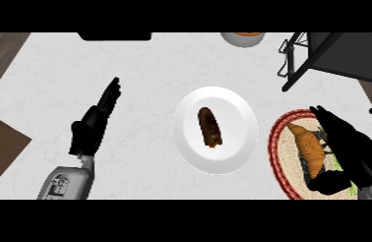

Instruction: Pick the croissant from the placemat and place it in the tiered shelf

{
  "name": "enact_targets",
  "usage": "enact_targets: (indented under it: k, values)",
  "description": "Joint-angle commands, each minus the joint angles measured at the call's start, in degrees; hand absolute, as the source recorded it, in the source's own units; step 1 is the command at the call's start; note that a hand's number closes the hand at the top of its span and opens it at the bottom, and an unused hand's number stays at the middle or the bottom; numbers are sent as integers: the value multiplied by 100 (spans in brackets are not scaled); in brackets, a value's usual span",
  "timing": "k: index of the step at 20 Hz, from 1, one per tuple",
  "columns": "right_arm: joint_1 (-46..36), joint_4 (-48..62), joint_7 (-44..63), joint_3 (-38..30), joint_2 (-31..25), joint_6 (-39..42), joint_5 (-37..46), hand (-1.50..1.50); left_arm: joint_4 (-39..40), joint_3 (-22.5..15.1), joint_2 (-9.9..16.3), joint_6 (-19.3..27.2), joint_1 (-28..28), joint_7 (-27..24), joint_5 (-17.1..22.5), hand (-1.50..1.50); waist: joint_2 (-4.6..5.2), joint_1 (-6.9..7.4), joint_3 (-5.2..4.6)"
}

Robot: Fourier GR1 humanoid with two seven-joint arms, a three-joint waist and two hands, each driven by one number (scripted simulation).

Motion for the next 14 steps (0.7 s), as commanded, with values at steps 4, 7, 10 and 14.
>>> enact_targets:
  k: [4,7,10,14]
  values:
    - [-104,-67,40,-88,251,250,369,-150,384,99,-145,-79,-30,-407,-137,0,1,-10,0]
    - [65,300,-272,71,458,-165,696,-150,94,147,-76,-54,82,-165,-222,0,-1,1,1]
    - [-179,1012,-743,-345,238,-296,637,-150,-238,208,-67,-187,87,174,-66,0,1,14,2]
    - [-157,902,-587,-286,391,-111,862,-150,-449,190,-96,-250,7,411,-144,0,-1,3,1]
